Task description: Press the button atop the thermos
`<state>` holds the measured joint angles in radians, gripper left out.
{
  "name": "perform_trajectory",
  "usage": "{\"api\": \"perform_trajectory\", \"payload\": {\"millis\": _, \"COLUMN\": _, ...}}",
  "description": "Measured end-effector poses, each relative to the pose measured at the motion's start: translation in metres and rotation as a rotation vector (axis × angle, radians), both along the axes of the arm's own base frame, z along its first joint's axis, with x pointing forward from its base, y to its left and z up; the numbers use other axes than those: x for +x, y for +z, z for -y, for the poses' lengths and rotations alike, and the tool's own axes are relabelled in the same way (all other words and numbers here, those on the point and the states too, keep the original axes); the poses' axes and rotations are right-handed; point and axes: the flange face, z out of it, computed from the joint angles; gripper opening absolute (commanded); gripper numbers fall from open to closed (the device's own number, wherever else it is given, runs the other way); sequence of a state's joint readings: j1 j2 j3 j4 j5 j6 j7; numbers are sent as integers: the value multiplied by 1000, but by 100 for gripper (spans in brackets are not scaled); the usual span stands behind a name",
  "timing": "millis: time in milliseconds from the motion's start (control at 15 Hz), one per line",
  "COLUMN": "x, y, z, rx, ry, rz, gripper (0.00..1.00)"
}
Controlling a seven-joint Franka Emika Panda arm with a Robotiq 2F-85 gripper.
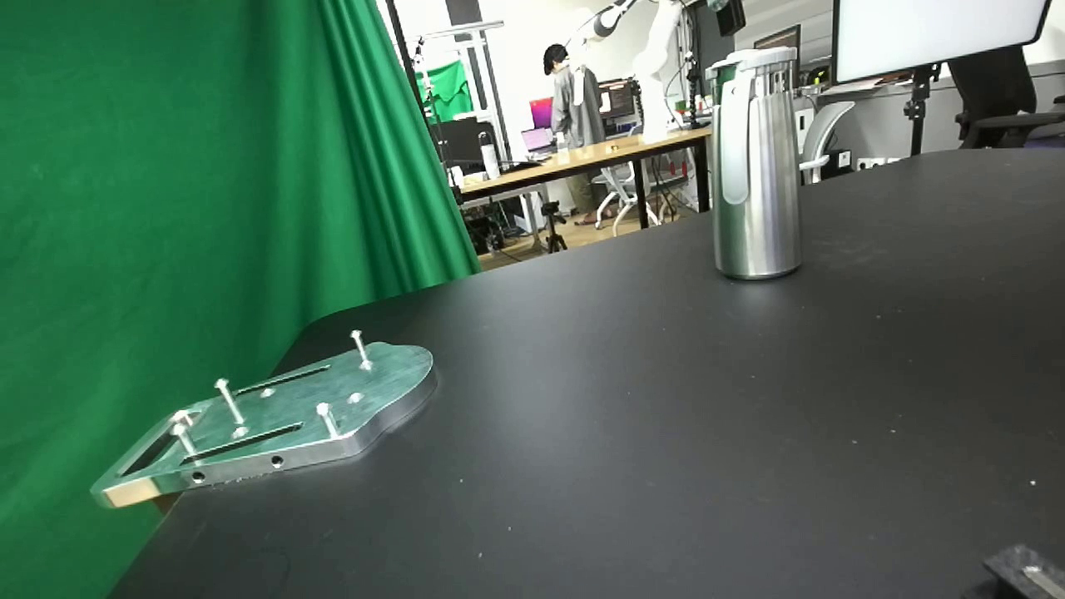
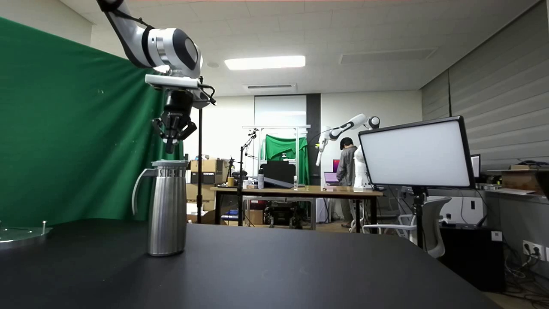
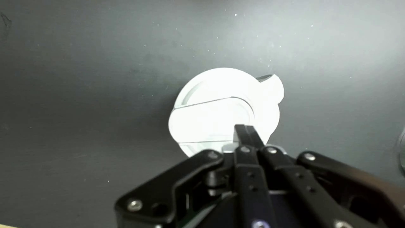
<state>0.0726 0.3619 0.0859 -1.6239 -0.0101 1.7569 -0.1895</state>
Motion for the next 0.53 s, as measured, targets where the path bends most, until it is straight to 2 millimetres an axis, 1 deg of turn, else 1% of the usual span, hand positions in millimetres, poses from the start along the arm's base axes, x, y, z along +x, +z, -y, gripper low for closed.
{"api": "perform_trajectory", "payload": {"millis": 333, "x": 3, "y": -21, "z": -7, "rx": 5, "ry": 9, "rz": -15, "gripper": 0}}
{"api": "perform_trajectory", "payload": {"millis": 533, "x": 4, "y": -22, "z": -8, "rx": 7, "ry": 8, "rz": -17, "gripper": 0}}
